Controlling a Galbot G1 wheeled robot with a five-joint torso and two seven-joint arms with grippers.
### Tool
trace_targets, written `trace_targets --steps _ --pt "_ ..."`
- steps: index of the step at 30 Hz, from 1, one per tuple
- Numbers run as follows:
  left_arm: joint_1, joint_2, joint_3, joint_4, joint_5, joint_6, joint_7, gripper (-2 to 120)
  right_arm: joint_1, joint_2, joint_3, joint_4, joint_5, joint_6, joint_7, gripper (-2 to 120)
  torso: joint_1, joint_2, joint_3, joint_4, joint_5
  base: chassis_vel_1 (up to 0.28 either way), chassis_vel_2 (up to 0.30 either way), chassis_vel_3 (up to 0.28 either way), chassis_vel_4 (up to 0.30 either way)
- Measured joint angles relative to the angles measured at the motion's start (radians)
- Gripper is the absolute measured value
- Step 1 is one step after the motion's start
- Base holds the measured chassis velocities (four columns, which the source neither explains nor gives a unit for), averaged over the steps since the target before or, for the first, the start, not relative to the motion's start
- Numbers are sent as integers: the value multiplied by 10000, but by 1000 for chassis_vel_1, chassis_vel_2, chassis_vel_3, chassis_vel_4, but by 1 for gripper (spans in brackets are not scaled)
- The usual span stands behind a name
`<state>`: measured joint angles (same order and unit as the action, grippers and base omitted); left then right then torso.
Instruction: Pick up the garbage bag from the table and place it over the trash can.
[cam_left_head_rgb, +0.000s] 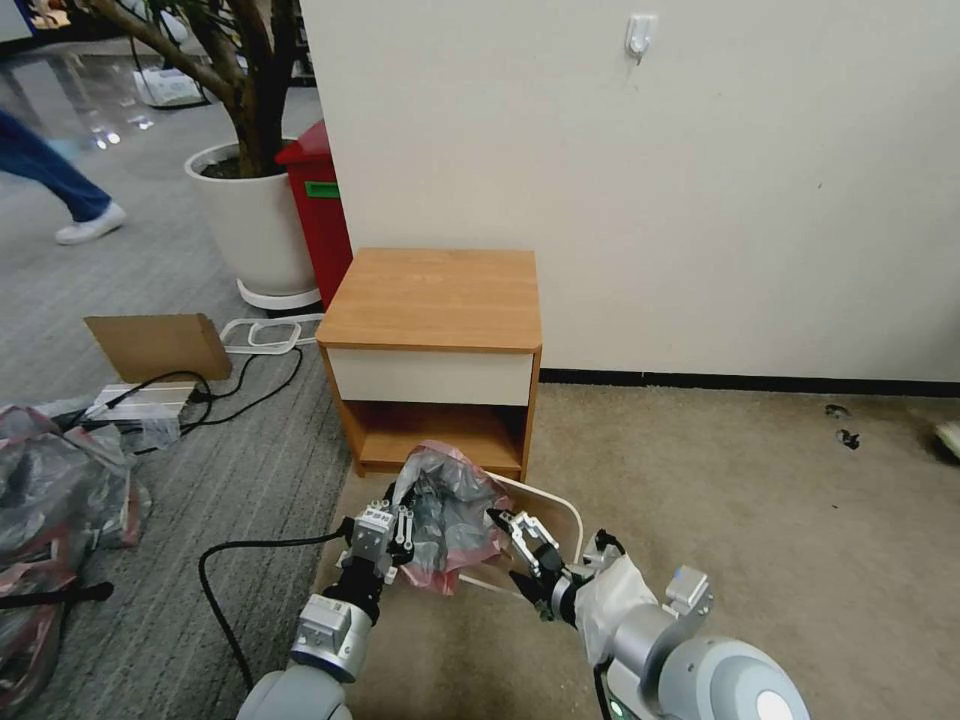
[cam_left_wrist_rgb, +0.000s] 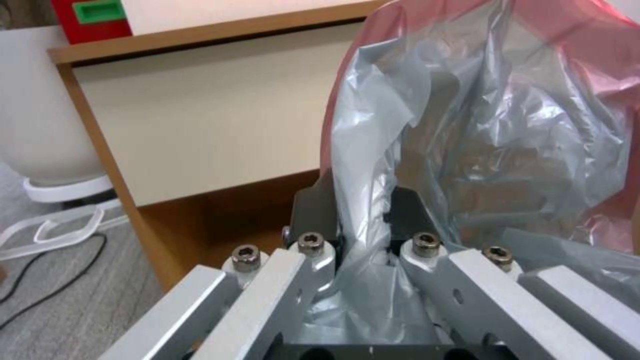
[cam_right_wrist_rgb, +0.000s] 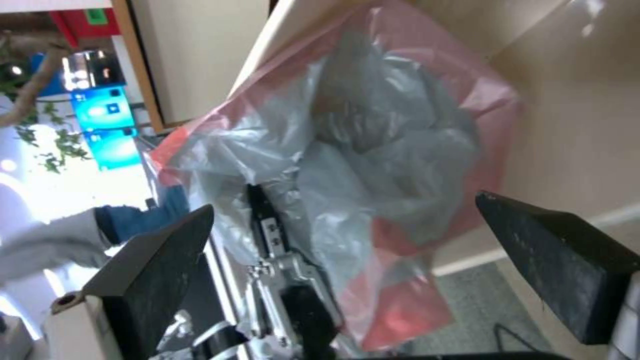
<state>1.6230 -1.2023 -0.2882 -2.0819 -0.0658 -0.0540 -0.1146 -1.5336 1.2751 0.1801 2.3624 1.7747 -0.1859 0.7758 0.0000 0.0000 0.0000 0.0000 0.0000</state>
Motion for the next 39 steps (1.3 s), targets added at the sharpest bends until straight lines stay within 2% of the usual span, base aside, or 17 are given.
trace_targets --steps 11,24,28,30,33,34,39 --pt "7 -10 -46 -110 -14 -64 127 7 409 496 -241 -392 418 352 179 100 0 0 0 0 0 0 0 0 0" --pt "-18 17 -49 -224 -46 -113 250 7 915 470 -506 -922 -5 294 206 97 0 0 0 0 0 0 0 0 0" --pt "-90 12 -54 -170 -49 -114 255 7 982 442 -668 -961 -192 256 206 80 0 0 0 0 0 0 0 0 0" --pt "-107 7 -53 -146 -49 -113 255 7 982 436 -692 -963 -218 244 206 76 0 0 0 0 0 0 0 0 0" --pt "-175 -23 -49 -60 -48 -114 255 7 955 410 -770 -963 -291 176 196 61 0 0 0 0 0 0 0 0 0" --pt "-175 -23 -49 -60 -48 -114 255 7 955 410 -770 -963 -291 176 196 61 0 0 0 0 0 0 0 0 0" --pt "-215 -62 -42 -5 -48 -105 252 7 1022 389 -790 -1002 -353 122 168 43 0 0 0 0 0 0 0 0 0"
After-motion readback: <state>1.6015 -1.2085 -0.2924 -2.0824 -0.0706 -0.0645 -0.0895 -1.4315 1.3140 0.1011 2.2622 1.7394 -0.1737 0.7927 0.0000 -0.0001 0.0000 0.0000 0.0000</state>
